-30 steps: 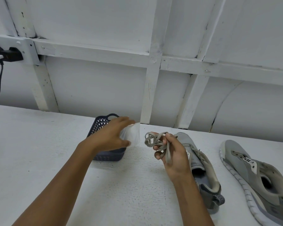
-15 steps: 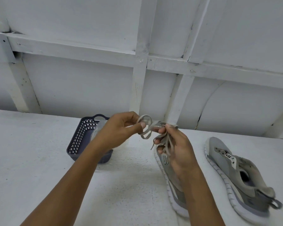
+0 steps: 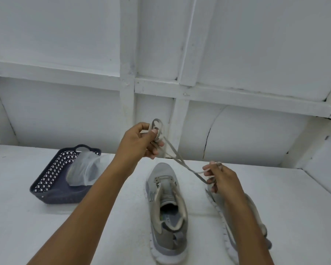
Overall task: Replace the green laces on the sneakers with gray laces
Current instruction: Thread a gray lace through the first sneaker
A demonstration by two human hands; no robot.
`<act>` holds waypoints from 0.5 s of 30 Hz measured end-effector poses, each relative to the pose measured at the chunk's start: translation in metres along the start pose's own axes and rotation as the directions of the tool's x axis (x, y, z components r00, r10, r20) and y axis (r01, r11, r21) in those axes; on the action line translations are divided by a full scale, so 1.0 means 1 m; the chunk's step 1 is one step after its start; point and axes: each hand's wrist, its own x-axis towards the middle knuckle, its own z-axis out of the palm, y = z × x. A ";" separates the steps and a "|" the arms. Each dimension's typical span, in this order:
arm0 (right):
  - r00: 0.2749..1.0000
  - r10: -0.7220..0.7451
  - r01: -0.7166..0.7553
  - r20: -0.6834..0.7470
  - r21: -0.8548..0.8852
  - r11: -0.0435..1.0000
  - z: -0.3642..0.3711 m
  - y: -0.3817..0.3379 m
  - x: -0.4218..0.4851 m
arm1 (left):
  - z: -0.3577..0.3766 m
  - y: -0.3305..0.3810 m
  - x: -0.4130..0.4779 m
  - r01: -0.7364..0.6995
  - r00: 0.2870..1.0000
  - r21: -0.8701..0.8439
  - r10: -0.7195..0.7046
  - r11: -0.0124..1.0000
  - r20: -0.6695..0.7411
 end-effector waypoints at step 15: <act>0.839 -0.135 0.159 0.527 0.000 0.987 -0.053 0.001 0.027 | 0.099 -0.026 -0.006 -0.073 0.938 0.815 -0.238 0.574 0.252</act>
